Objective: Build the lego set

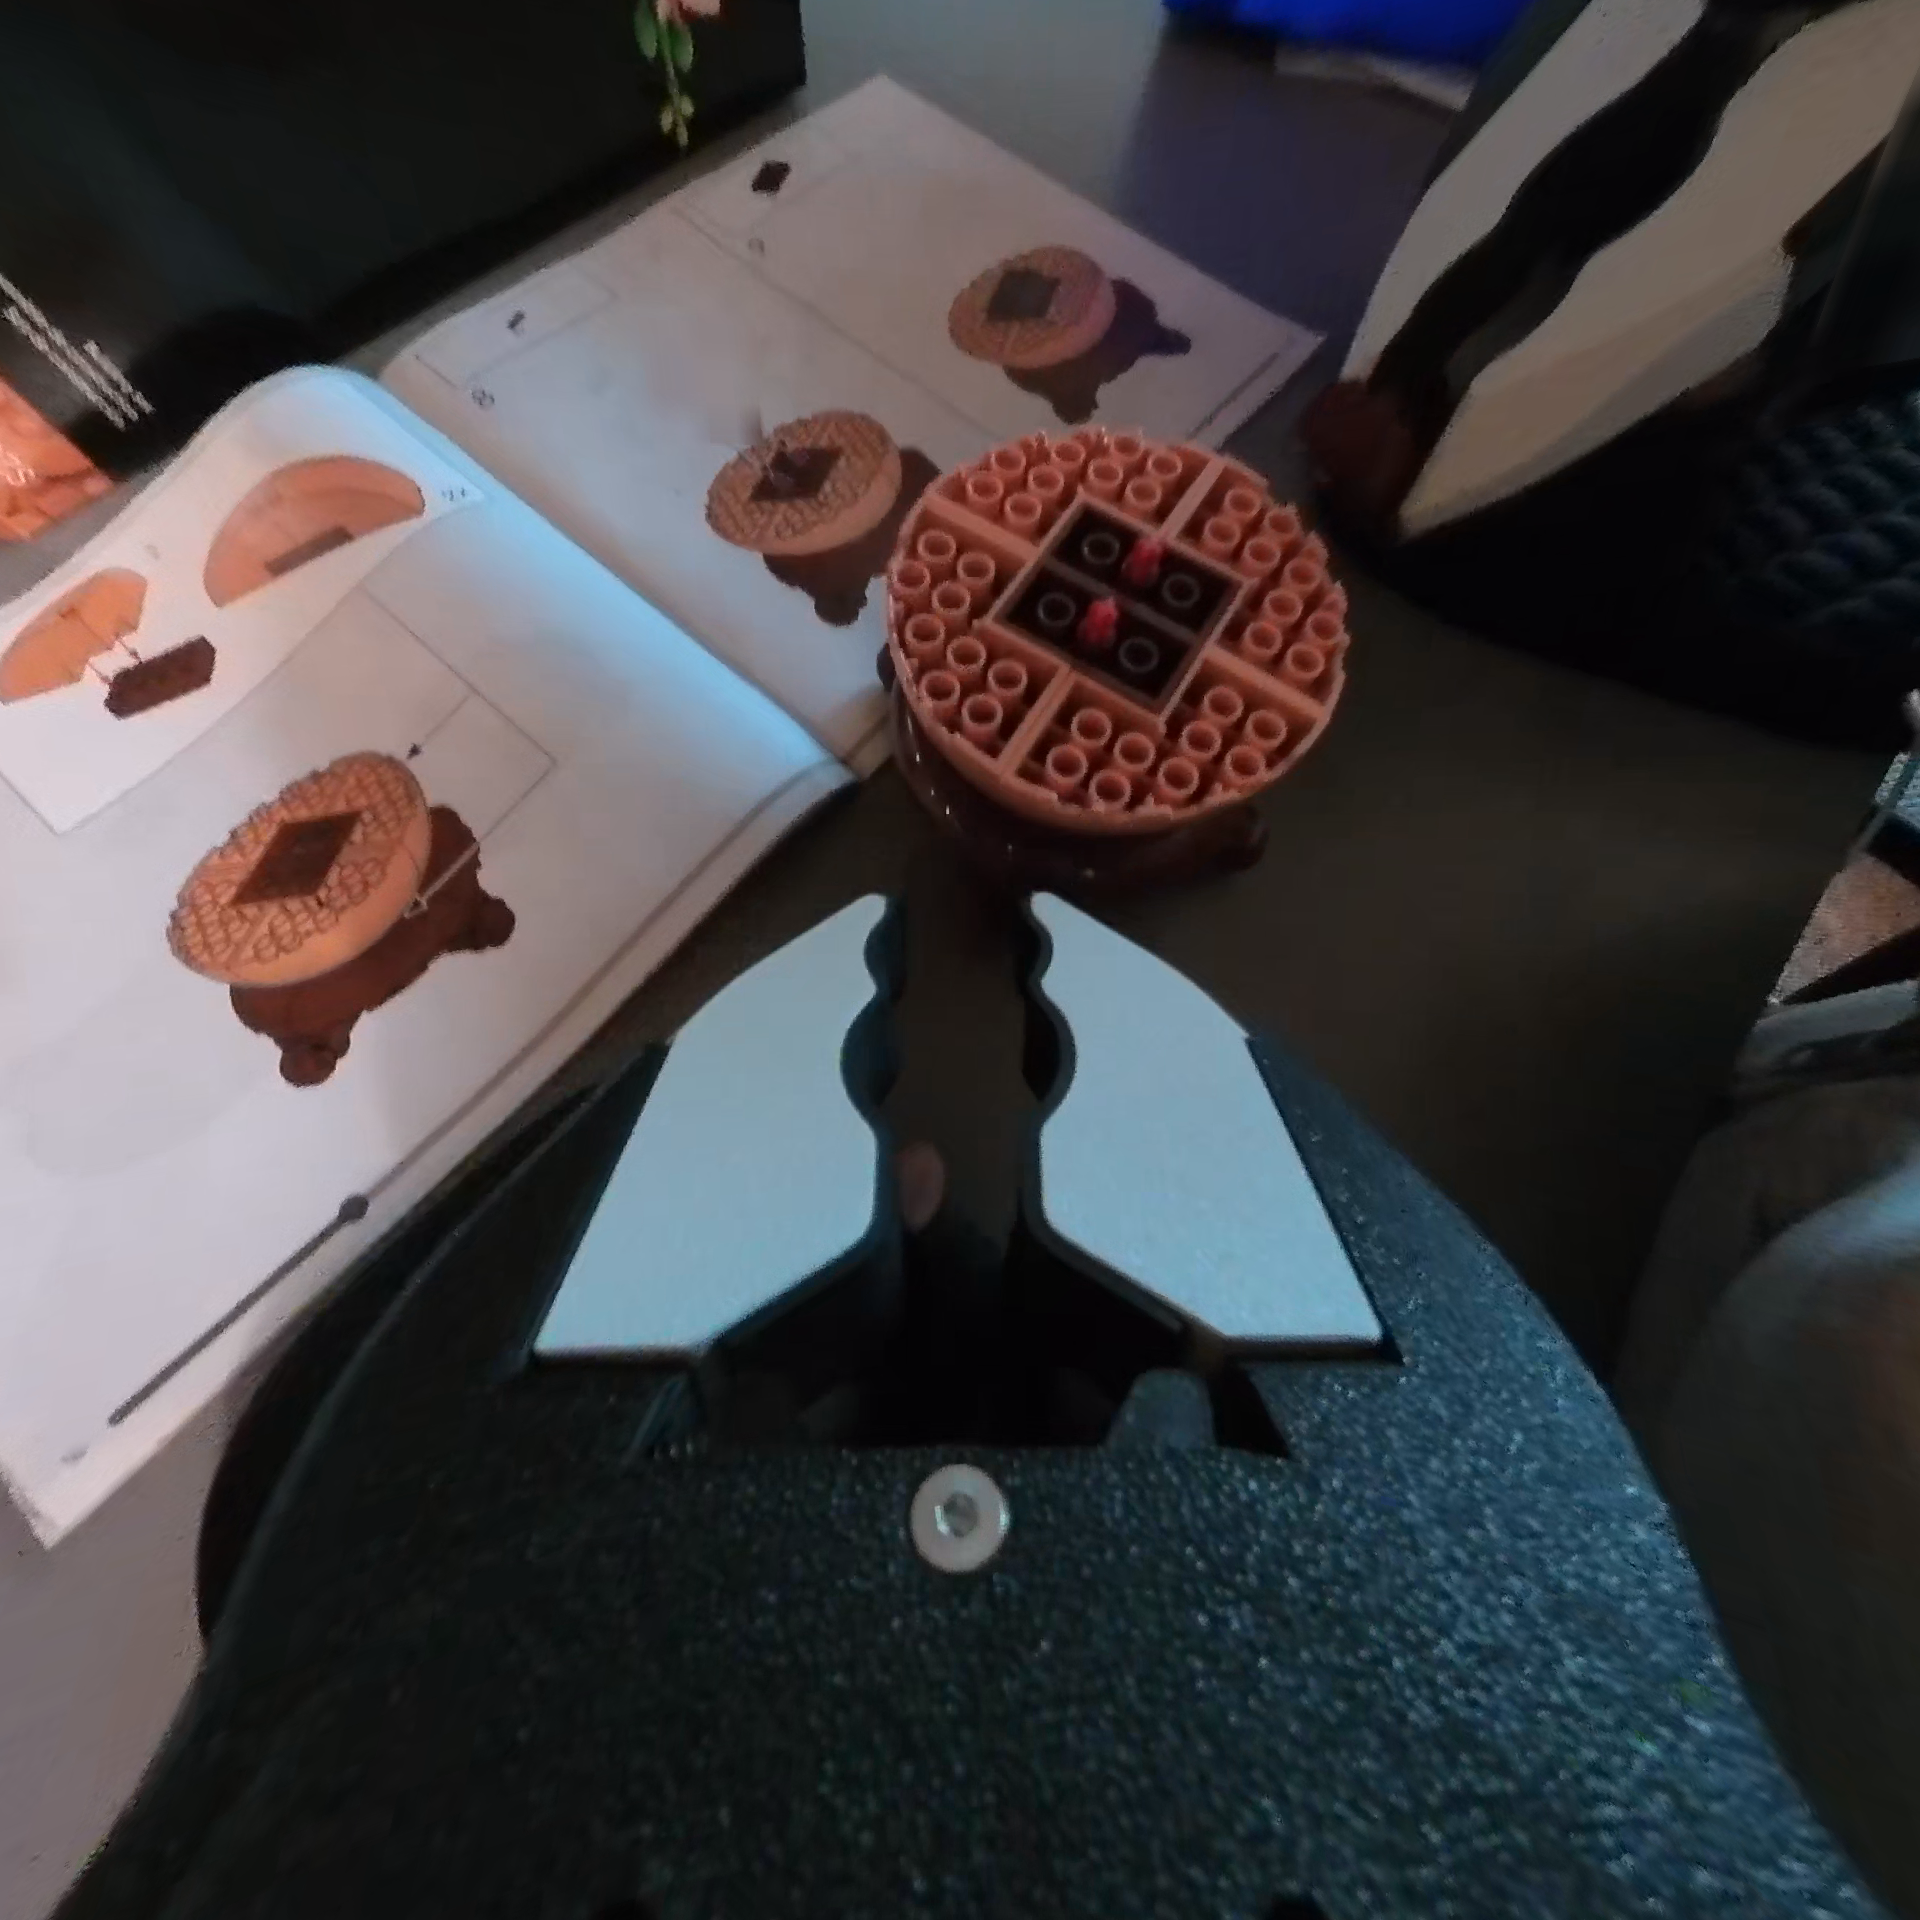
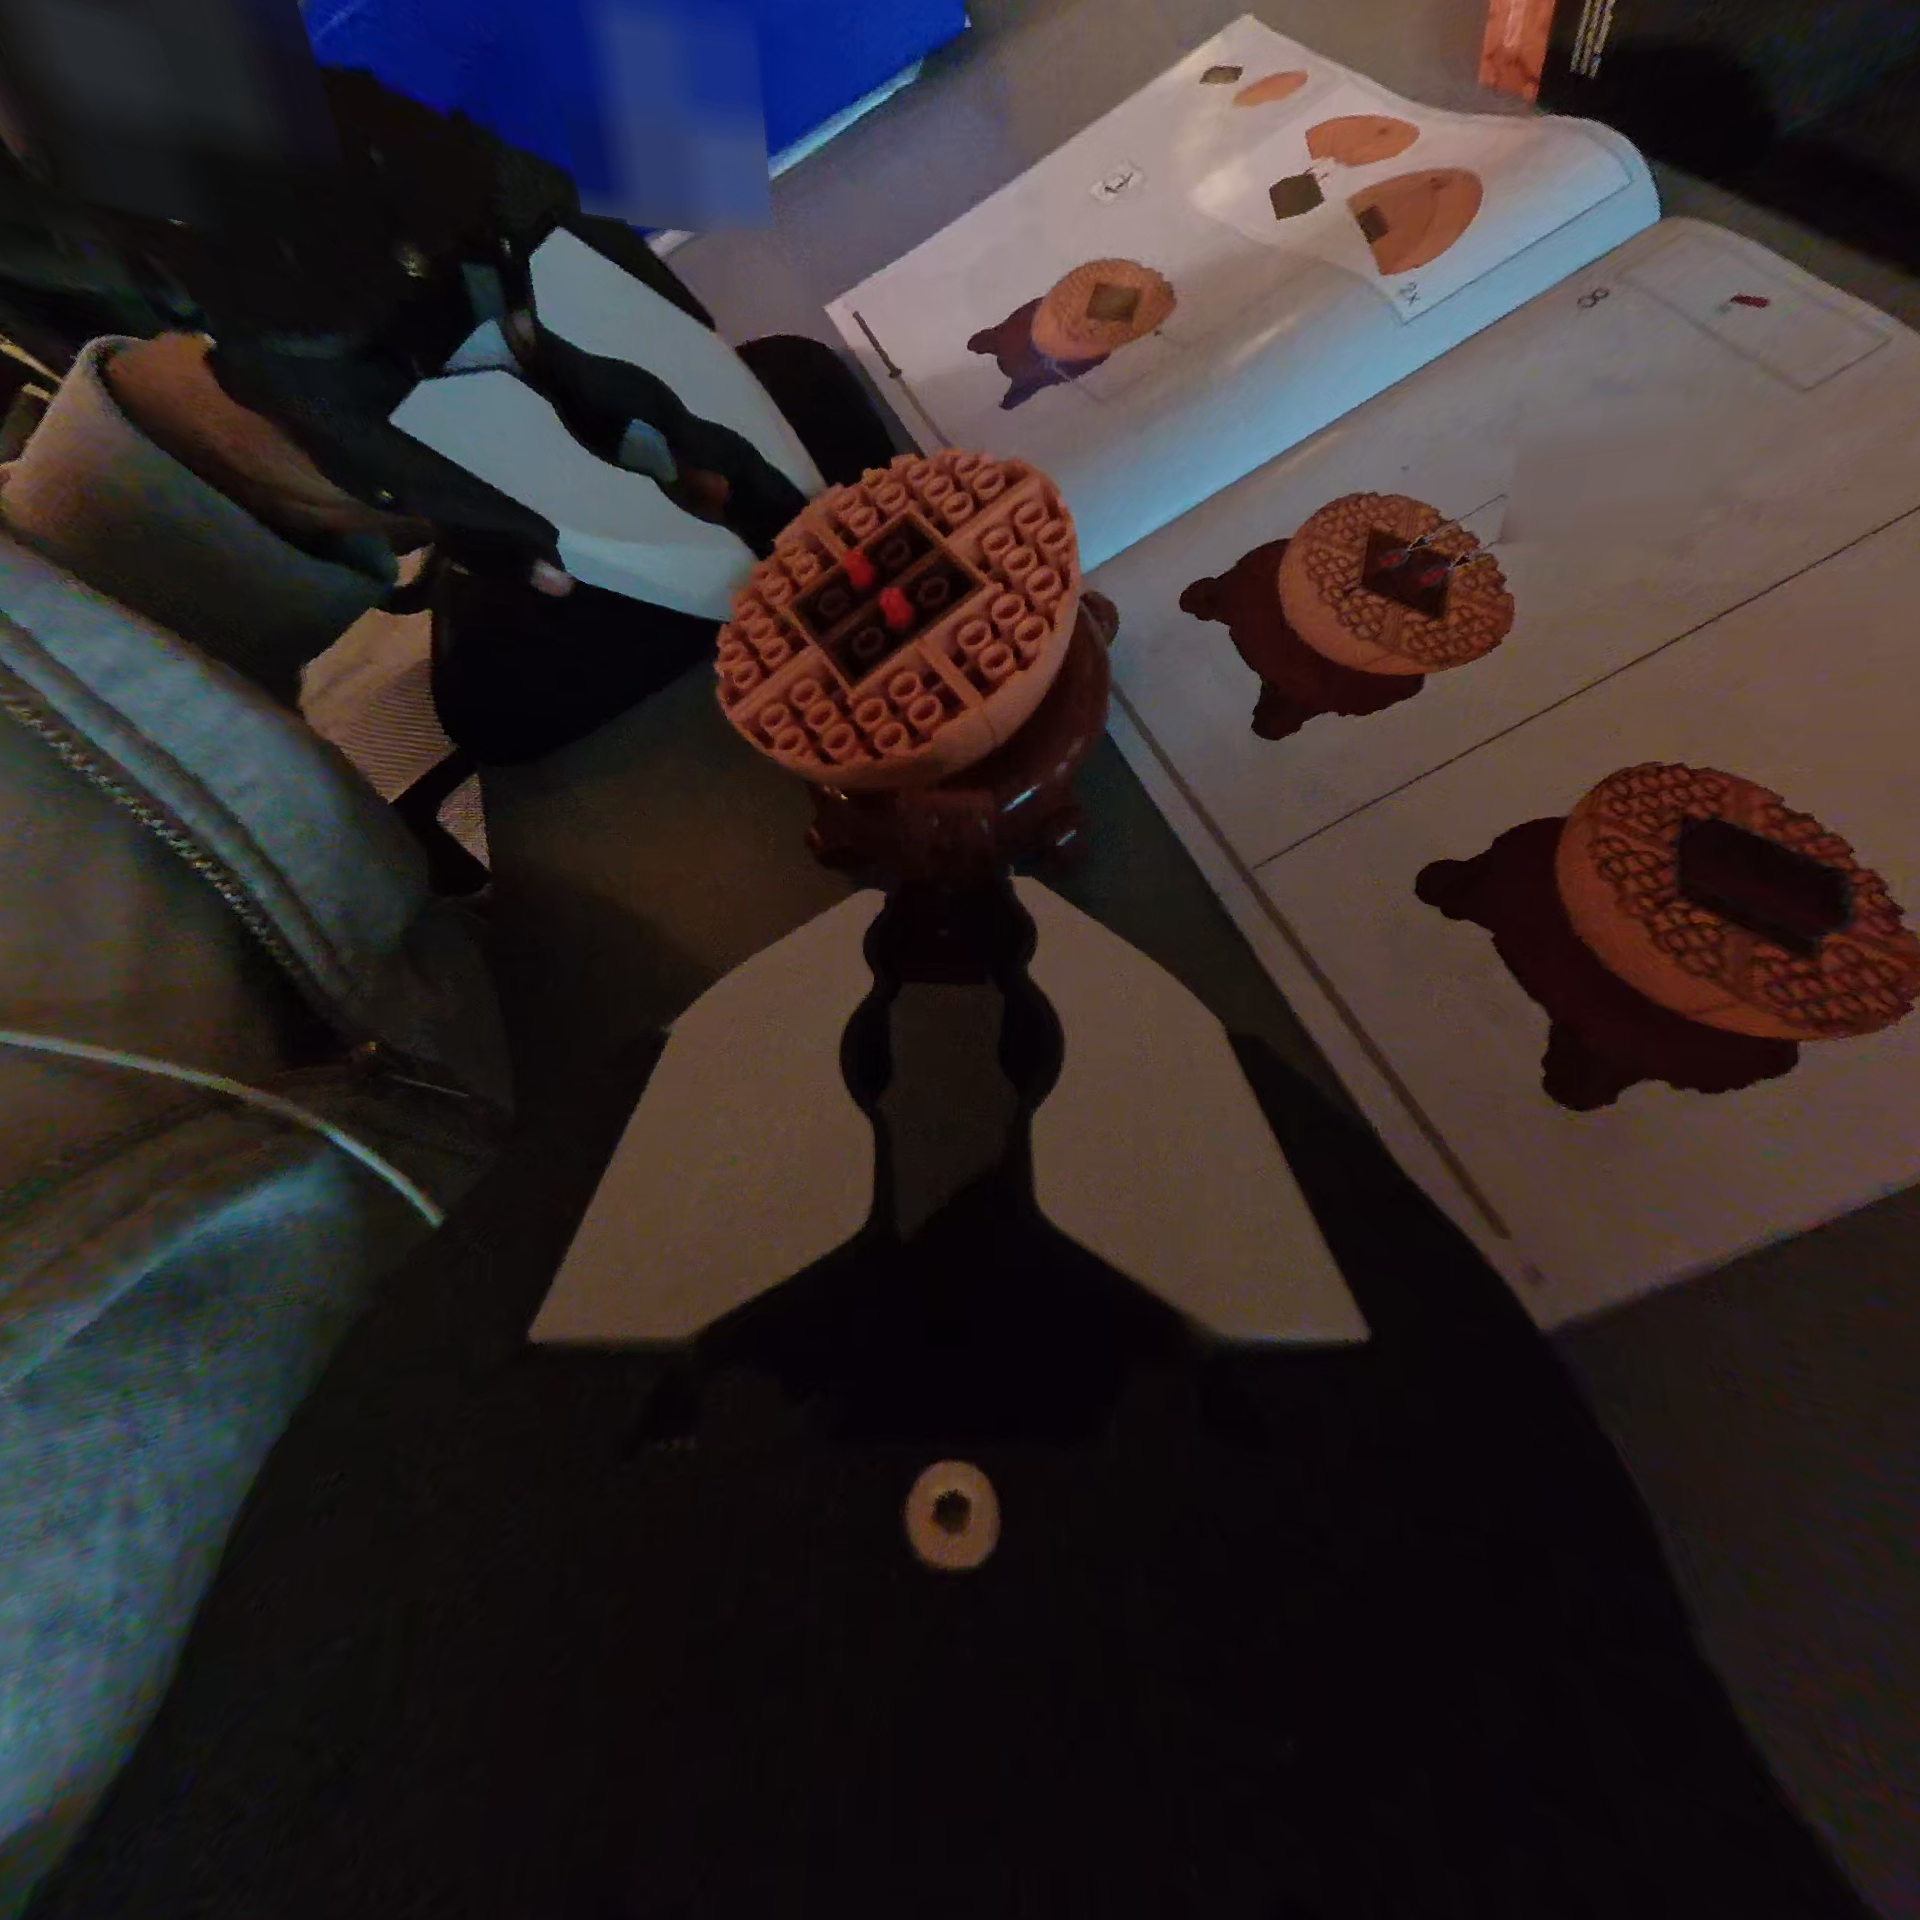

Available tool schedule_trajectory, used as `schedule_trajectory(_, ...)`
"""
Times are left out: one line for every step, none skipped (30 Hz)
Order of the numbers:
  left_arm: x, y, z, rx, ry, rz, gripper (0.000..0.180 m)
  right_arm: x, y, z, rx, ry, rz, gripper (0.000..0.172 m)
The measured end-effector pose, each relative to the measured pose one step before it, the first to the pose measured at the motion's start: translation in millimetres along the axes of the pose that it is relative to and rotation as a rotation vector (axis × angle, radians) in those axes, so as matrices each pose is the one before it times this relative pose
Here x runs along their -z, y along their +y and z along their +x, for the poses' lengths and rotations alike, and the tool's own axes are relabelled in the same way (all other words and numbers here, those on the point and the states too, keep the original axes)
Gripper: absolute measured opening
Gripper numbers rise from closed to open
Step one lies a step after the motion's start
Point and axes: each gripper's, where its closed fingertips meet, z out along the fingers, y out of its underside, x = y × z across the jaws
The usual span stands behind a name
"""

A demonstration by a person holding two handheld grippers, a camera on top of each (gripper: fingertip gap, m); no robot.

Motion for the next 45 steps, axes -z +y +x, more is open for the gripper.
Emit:
schedule_trajectory(1.08,2.0,0.32,0.0039,-0.0017,-0.0045,0.021,2.24,0.79,1.77,-0.0062,0.0127,0.004,0.016)
schedule_trajectory(0.87,1.04,0.38,0.0067,0.0002,-0.001,0.021,2.17,-0.24,1.07,-0.0105,0.0055,0.0129,0.016)
schedule_trajectory(0.59,0.04,0.7,0.0026,0.0027,0.0046,0.02,1.96,-0.63,-0.19,-0.0133,-0.0065,0.0169,0.016)
schedule_trajectory(0.18,-0.89,0.56,-0.0042,0.0025,0.0096,0.02,1.73,-0.76,-0.3,-0.0154,-0.0096,0.0191,0.016)
schedule_trajectory(-0.1,-1.33,0.67,-0.0066,0.0036,0.009,0.02,1.23,-0.55,-0.25,-0.0158,-0.0107,0.0177,0.016)
schedule_trajectory(-0.32,-0.76,0.94,-0.0051,0.0053,0.0023,0.02,0.69,-0.34,-0.59,-0.0169,-0.0136,0.0142,0.016)
schedule_trajectory(-0.48,-0.4,0.4,-0.0021,0.0028,-0.0029,0.02,0.58,-0.38,-0.18,-0.0128,-0.0083,0.0109,0.016)
schedule_trajectory(-0.49,-0.09,-0.07,0.001,0.0001,-0.0041,0.02,0.52,-0.25,0.27,-0.0025,-0.0008,0.0066,0.015)
schedule_trajectory(-0.51,0.5,0.08,0.0019,0.0011,-0.0074,0.021,0.57,-0.58,-0.25,0.0044,-0.002,0.0046,0.015)
schedule_trajectory(-0.45,1.12,0.01,0.0011,0.0012,-0.0083,0.021,0.35,-0.93,-0.53,0.0054,-0.0045,0.0059,0.015)
schedule_trajectory(-0.37,1.05,-0.44,0.0005,-0.0011,-0.0066,0.021,0.37,-0.93,-0.13,0.0001,-0.0032,0.0078,0.015)
schedule_trajectory(-0.02,0.94,-1.27,0.0012,-0.0066,-0.003,0.021,0.54,-1.05,-0.05,-0.0028,-0.005,0.0108,0.015)
schedule_trajectory(0.41,0.14,-2.27,0.0025,-0.0103,0.0053,0.021,0.58,-1.16,-0.56,-0.0022,-0.0095,0.0142,0.016)
schedule_trajectory(0.84,-0.71,-2.63,0.0072,-0.0104,0.0123,0.021,0.71,-1.6,0.15,-0.0062,-0.0055,0.0187,0.016)
schedule_trajectory(1.08,-1.25,-2.29,0.0144,-0.0053,0.0159,0.021,0.82,-1.58,0.63,-0.0089,-0.0029,0.019,0.016)
schedule_trajectory(1.09,-1.24,-1.34,0.017,0.005,0.0174,0.021,0.71,-1.44,0.3,-0.0085,-0.005,0.0158,0.016)
schedule_trajectory(0.83,-0.86,-1.05,0.0184,0.0104,0.0157,0.02,0.89,-1.38,1.11,-0.0071,0.0023,0.0157,0.016)
schedule_trajectory(0.63,-0.25,-1.46,0.0257,0.009,0.0094,0.02,0.71,-0.78,1.17,-0.0055,0.0049,0.011,0.016)
schedule_trajectory(0.72,-0.77,-1.34,0.0254,0.0097,0.0085,0.02,0.22,0.09,0.33,-0.002,0.0001,0.0044,0.016)
schedule_trajectory(0.7,-0.87,-0.71,0.0204,0.0114,0.0096,0.02,-0.14,0.27,0.7,0.0014,0.0064,0.0017,0.016)
schedule_trajectory(0.44,-0.48,-0.79,0.0188,0.0097,0.0064,0.02,-0.48,0.65,0.73,0.0037,0.0071,-0.0032,0.016)
schedule_trajectory(0.29,-0.22,-0.96,0.0176,0.006,0.0037,0.02,-0.93,1.31,-0.15,0.0048,0.0015,-0.009,0.016)
schedule_trajectory(0.02,-0.07,-0.93,0.0143,0.0042,0.002,0.02,-1.12,1.43,0.07,0.0045,0.0035,-0.0097,0.016)
schedule_trajectory(0.02,0.21,-0.33,0.0094,0.0044,0.0012,0.019,-0.88,1.1,0.21,0.0047,0.0048,-0.0079,0.016)
schedule_trajectory(-0.07,0.07,-0.1,0.005,0.0039,0.0012,0.018,-0.77,0.91,-0.34,0.0038,-0.0008,-0.0071,0.016)
schedule_trajectory(-0.06,0.22,-0.31,0.002,-0.0007,0.0001,0.018,-0.23,0.26,0.06,0.0003,0.001,-0.0018,0.016)
schedule_trajectory(-0.36,0.47,-0.21,-0.0016,-0.0034,-0.0014,0.018,0.14,-0.24,0.31,-0.0024,-0.0002,0.0027,0.016)
schedule_trajectory(-0.24,0.45,0.13,-0.0045,-0.002,-0.0019,0.018,0.39,-0.48,0.18,-0.0038,-0.0012,0.0043,0.016)
schedule_trajectory(-0.33,0.42,0.1,-0.005,-0.0034,-0.0017,0.018,0.35,-0.48,0.21,-0.0031,-0.0006,0.0046,0.015)
schedule_trajectory(-0.14,0.12,0.1,-0.0066,-0.0041,-0.0003,0.018,0.15,-0.21,0.22,-0.0012,0.0002,0.0023,0.015)
schedule_trajectory(0.02,0.09,0.89,-0.0093,0.0003,0.0012,0.018,-0.09,0.14,-0.02,0.0008,0.0007,-0.0008,0.016)
schedule_trajectory(0.04,0.11,1.22,-0.0095,0.0029,0.0009,0.018,-0.31,0.39,0.08,0.0018,0.0019,-0.0035,0.016)
schedule_trajectory(-0.05,0.15,0.73,-0.0073,0.0,0.0002,0.018,-0.42,0.48,0.25,0.003,0.004,-0.0039,0.016)
schedule_trajectory(-0.12,0.2,0.0,-0.0045,-0.0036,-0.001,0.018,-0.62,0.71,-0.23,0.0027,0.0005,-0.0058,0.016)
schedule_trajectory(-0.38,0.34,-0.19,-0.0029,-0.004,-0.0027,0.018,-0.55,0.79,-0.48,0.002,-0.0027,-0.0064,0.016)
schedule_trajectory(-0.3,0.41,-0.13,-0.0026,-0.003,-0.0033,0.018,-0.42,0.61,-0.14,0.0011,-0.0009,-0.005,0.016)
schedule_trajectory(-0.33,0.3,-0.07,-0.0015,-0.0025,-0.0024,0.018,-0.23,0.19,0.44,-0.0007,0.0031,-0.0022,0.016)
schedule_trajectory(-0.23,0.24,-0.2,-0.0003,-0.0012,-0.002,0.018,-0.1,0.09,-0.09,-0.0007,-0.0008,-0.0004,0.016)
schedule_trajectory(-0.02,0.1,0.07,0.0001,-0.0001,-0.0012,0.018,0.06,-0.03,-0.22,-0.0008,-0.0028,0.0007,0.016)
schedule_trajectory(0.0,-0.06,-0.09,0.0002,-0.0001,0.0005,0.018,0.11,-0.2,-0.07,-0.0011,-0.0012,0.0017,0.016)
schedule_trajectory(0.09,-0.11,0.1,0.0002,0.0003,0.0007,0.018,0.15,-0.14,0.09,-0.0011,0.0001,0.0012,0.015)
schedule_trajectory(0.05,-0.1,0.03,-0.0001,0.0001,0.0002,0.018,-0.1,0.08,0.08,-0.0002,0.0003,-0.0004,0.015)
schedule_trajectory(0.1,-0.25,0.07,-0.0011,-0.0008,0.0001,0.018,-0.22,0.29,0.09,-0.0001,0.0008,-0.0027,0.016)
schedule_trajectory(0.28,-0.51,0.34,-0.0035,-0.001,0.0,0.018,-0.26,0.22,0.15,0.001,0.0026,-0.0032,0.016)
schedule_trajectory(0.38,-0.66,0.3,-0.0052,-0.0023,0.0003,0.018,-0.06,0.06,-0.02,0.0016,0.0018,-0.0026,0.016)
